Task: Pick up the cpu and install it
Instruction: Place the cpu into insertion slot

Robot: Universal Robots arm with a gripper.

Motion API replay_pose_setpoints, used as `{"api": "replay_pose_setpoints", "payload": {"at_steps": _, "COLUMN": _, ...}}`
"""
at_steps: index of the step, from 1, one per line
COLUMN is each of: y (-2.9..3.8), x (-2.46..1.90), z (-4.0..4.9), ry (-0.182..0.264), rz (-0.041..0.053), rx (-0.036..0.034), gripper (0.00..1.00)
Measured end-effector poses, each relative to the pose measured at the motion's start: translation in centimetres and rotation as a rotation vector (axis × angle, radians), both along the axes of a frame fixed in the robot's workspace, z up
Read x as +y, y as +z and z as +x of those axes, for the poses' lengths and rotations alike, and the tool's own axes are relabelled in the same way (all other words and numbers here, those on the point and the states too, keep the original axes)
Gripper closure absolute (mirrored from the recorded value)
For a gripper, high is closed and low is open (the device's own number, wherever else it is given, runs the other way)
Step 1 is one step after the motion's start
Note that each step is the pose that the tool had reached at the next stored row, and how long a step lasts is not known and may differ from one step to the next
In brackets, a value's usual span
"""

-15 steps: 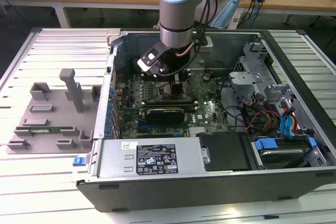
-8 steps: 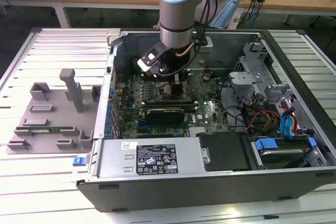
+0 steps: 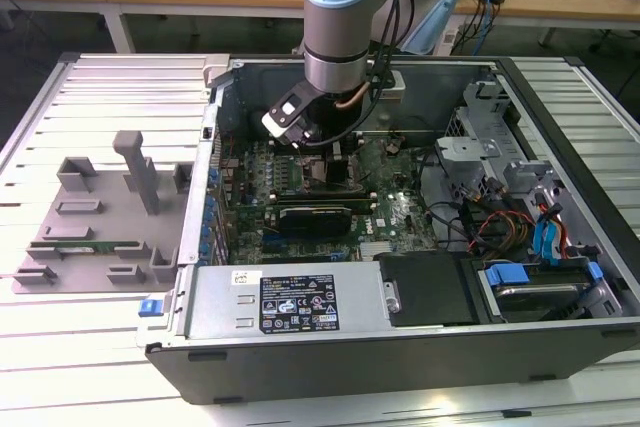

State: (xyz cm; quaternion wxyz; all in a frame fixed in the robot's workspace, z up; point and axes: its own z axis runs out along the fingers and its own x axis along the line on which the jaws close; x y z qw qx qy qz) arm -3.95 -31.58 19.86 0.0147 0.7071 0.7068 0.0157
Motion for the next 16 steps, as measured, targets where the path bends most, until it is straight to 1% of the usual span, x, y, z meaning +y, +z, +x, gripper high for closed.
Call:
{"api": "replay_pose_setpoints", "payload": {"at_steps": 1, "y": 0.44, "x": 0.0, "z": 0.0, "ry": 0.0, "rz": 0.0001, "rx": -0.0001, "gripper": 0.39}}
{"api": "replay_pose_setpoints", "payload": {"at_steps": 2, "y": 0.69, "x": 0.0, "z": 0.0, "ry": 0.0, "rz": 0.0, "rx": -0.0001, "gripper": 0.39}}
{"api": "replay_pose_setpoints", "payload": {"at_steps": 3, "y": 0.8, "x": 0.0, "z": 0.0, "ry": 0.0, "rz": 0.0001, "rx": -0.0001, "gripper": 0.39}}
{"api": "replay_pose_setpoints", "payload": {"at_steps": 7, "y": 0.84, "x": 0.0, "z": 0.0, "ry": 0.0, "rz": 0.0001, "rx": -0.0001, "gripper": 0.39}}
{"api": "replay_pose_setpoints", "payload": {"at_steps": 9, "y": 0.85, "x": 0.0, "z": 0.0, "ry": 0.0, "rz": 0.0001, "rx": -0.0001, "gripper": 0.53}}
{"api": "replay_pose_setpoints", "payload": {"at_steps": 10, "y": 0.87, "x": 0.0, "z": 0.0, "ry": 0.0, "rz": 0.0001, "rx": -0.0001, "gripper": 0.65}}
{"api": "replay_pose_setpoints", "payload": {"at_steps": 12, "y": 0.88, "x": 0.0, "z": 0.0, "ry": 0.0, "rz": 0.0001, "rx": -0.0001, "gripper": 0.77}}
{"api": "replay_pose_setpoints", "payload": {"at_steps": 13, "y": 0.88, "x": 0.0, "z": 0.0, "ry": 0.0, "rz": 0.0001, "rx": -0.0001, "gripper": 0.89}}
{"api": "replay_pose_setpoints", "payload": {"at_steps": 16, "y": 0.9, "x": 0.0, "z": 0.0, "ry": 0.0, "rz": 0.0001, "rx": -0.0001, "gripper": 0.89}}
